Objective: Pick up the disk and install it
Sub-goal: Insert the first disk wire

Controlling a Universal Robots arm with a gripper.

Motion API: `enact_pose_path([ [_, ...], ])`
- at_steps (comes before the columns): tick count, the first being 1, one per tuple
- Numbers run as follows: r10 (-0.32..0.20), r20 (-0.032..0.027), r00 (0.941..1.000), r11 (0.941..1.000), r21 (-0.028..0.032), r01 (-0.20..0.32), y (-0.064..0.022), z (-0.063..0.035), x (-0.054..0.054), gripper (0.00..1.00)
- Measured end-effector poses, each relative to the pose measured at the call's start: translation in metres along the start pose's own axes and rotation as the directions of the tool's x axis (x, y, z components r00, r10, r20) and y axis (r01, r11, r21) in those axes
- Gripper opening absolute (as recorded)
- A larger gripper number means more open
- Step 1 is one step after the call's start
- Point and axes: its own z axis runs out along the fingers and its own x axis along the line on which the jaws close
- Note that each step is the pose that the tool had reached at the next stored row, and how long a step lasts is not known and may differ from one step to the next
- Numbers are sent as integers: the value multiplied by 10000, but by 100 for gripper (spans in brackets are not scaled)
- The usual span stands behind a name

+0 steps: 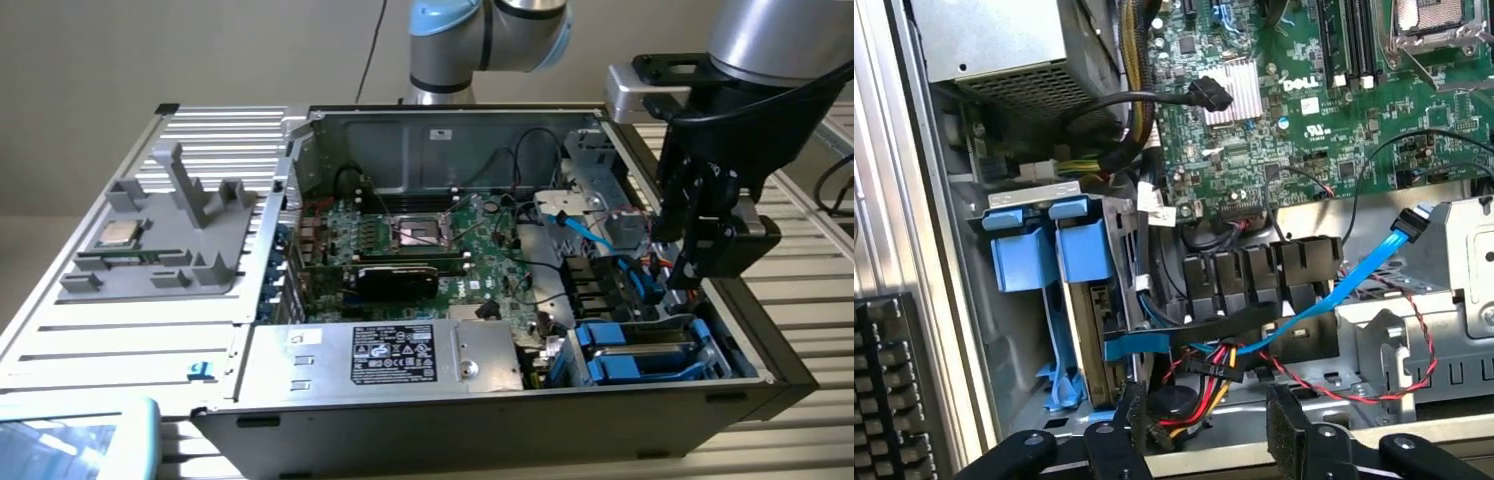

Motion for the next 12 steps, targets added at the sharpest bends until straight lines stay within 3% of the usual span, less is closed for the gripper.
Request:
enact_pose_path([
  [6, 179, -5, 9998, 9998, 56, -179, 73, 62, -17, 60],
  [12, 393, 4, 9992, 9990, 189, -393, 117, 103, -34, 60],
])
